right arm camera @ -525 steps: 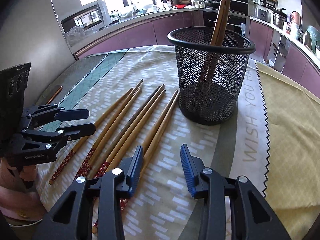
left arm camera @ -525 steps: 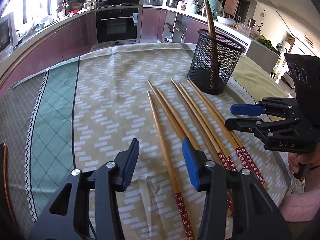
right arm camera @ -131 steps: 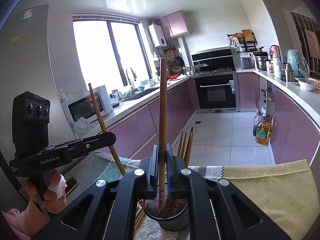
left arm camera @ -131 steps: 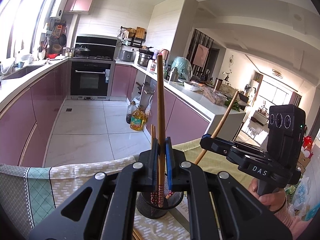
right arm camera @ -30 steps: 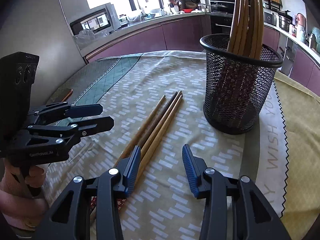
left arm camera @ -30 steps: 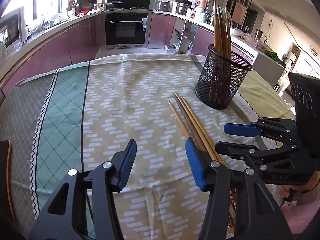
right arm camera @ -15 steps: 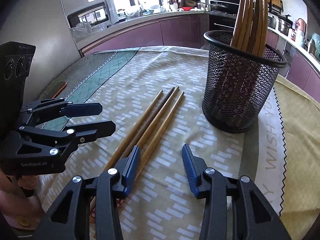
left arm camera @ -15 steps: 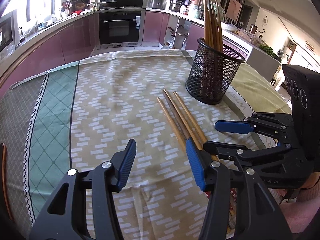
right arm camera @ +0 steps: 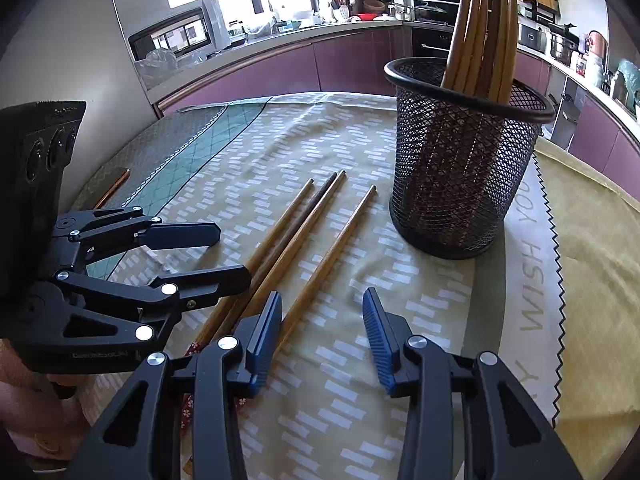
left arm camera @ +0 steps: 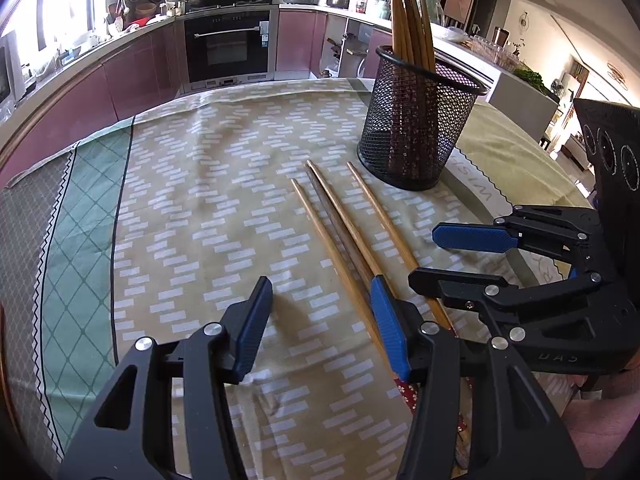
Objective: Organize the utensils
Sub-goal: 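Move the left tool down over the remaining chopsticks on the cloth, then close the left tool on one chopstick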
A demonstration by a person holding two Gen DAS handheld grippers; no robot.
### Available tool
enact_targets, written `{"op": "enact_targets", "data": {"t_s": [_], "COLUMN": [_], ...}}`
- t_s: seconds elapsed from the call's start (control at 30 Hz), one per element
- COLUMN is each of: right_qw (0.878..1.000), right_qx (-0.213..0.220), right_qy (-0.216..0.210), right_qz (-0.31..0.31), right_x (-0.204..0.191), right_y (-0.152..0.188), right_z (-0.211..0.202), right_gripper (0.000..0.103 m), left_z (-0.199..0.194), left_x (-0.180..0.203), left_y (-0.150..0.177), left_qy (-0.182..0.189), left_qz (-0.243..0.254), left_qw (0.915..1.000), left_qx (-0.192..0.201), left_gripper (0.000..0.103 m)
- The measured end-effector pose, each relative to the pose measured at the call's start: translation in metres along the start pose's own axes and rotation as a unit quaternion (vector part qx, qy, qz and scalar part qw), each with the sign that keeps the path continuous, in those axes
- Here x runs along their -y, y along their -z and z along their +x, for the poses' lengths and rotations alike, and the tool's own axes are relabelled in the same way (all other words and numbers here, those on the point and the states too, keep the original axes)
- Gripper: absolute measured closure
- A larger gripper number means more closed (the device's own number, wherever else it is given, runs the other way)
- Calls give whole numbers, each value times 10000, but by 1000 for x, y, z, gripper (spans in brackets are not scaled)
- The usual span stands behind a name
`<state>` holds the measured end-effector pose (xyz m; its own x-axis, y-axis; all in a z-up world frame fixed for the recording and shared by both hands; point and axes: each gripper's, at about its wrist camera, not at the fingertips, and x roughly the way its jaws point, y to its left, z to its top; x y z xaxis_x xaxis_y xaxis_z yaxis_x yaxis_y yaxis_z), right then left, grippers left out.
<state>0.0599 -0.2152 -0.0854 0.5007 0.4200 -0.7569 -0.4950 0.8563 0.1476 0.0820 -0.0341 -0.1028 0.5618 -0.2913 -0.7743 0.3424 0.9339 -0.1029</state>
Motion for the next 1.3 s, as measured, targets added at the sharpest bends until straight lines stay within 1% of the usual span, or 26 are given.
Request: {"op": "enact_targets", "data": {"t_s": [0.17, 0.27, 0.4, 0.53, 0.57, 0.6, 0.63, 0.7, 0.83, 0.93, 1.13, 1.17, 1.2, 1.3], "right_qw": [10000, 10000, 10000, 9999, 9999, 9998, 9998, 9998, 9999, 10000, 9999, 9999, 9999, 9998], "right_qx": [5, 9, 16, 12, 10, 7, 8, 7, -28, -65, -51, -34, -27, -8], "right_qy": [-11, -6, 13, 101, 123, 141, 155, 160, 132, 69, 132, 124, 124, 52], "right_qz": [3, -5, -13, -86, -103, -120, -133, -135, -87, 9, -6, 19, 39, 213], "right_x": [-1, -2, -1, -6, -6, -7, -7, -6, 0, 5, 4, 4, 5, 11], "right_y": [-1, -1, 1, -1, -2, -3, -3, -4, -4, -6, -10, -10, -10, -9], "right_z": [1, 1, 1, 3, 4, 4, 5, 5, 4, 4, 8, 9, 9, 8], "right_gripper": [64, 64, 64, 64, 64, 64, 65, 68, 79, 80, 80, 81, 83, 91], "left_z": [2, 2, 2, 5, 5, 6, 7, 6, 4, 4, 8, 8, 9, 9], "left_x": [0, 1, 3, 4, 3, 2, 1, -2, -4, -7, -5, -5, -5, -5], "left_y": [0, 0, 0, -1, -1, -2, -3, -3, -1, 0, -4, -5, -5, -5], "left_qy": [-24, -47, -97, -112, -107, -102, -71, -36, -60, -103, -187, -210, -245, -260], "left_qz": [23, 86, 207, 262, 256, 230, 199, 131, 84, 40, 39, 31, 16, -72], "left_qw": [10000, 9999, 9997, 9995, 9995, 9996, 9997, 9999, 9999, 9999, 9998, 9998, 9997, 9996], "left_qx": [-27, -48, -85, -118, -115, -112, -114, -101, -74, -79, -74, -62, -50, -18], "left_gripper": [55, 58, 68, 73, 78, 84, 86, 88, 89, 84, 84, 86, 88, 91]}}
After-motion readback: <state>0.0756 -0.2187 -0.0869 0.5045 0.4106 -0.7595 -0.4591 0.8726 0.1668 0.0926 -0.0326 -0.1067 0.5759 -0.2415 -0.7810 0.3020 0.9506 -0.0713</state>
